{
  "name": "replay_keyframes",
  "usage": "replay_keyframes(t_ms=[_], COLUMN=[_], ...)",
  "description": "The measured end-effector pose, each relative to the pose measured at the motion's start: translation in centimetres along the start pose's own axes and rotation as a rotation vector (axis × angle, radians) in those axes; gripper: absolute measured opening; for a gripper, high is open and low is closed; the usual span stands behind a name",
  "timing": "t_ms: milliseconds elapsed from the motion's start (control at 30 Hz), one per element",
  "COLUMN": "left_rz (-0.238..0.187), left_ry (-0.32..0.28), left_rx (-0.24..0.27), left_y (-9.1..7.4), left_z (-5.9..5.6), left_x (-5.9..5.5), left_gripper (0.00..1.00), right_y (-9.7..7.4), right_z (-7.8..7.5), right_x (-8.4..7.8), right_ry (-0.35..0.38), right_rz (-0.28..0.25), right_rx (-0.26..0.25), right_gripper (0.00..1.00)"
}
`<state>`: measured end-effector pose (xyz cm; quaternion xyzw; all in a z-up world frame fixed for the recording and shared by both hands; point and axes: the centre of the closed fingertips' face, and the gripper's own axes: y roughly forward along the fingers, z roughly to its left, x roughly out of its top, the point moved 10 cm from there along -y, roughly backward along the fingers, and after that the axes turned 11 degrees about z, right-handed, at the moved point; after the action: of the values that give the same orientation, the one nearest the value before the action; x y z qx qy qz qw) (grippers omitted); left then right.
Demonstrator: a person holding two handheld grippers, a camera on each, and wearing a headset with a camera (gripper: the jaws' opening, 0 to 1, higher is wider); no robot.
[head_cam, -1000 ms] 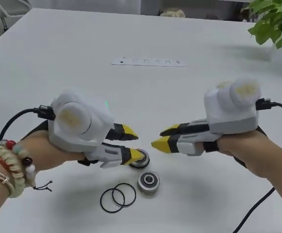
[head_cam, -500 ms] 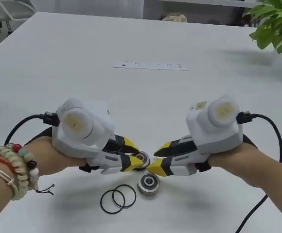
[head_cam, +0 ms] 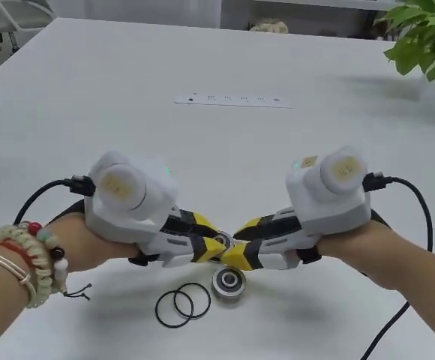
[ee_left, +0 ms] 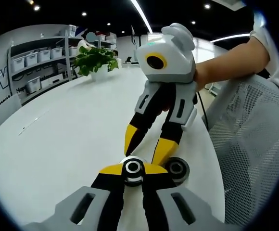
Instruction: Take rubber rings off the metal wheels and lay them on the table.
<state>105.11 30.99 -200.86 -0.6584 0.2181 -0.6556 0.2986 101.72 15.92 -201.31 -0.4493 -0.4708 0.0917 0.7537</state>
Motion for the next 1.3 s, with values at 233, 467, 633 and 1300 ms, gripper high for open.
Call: replay_keyframes(t_ms=[233,467,633,1300], left_rz=[-0.009,-0.012,-0.02,-0.035], left_ry=[-0.006,-0.008,-0.016,-0.03], left_rx=[0.008,0.012,0.014,0.025], left_y=[0.17,0.21,0.25,0.34], left_z=[-0.04,-0.11,-0.1,-0.01], left_x=[0.08,0.13,0.06,-0.07], left_gripper=[0.08,0.08,0.08,0.08], right_y=[0.1,0.01,-0.08,-0.13], right_z=[0.02,0.09,-0.14,-0.75], right_x=[-0.1,0.02,-0.13,-0.37], right_ry=[-0.025,-0.106,-0.116,0.07], right_rz=[0.003,0.018,0.028,0.068], right_rx=[0.005,-0.015,-0.014,-0.027], right_gripper=[0.22,0.2,0.18,0.0])
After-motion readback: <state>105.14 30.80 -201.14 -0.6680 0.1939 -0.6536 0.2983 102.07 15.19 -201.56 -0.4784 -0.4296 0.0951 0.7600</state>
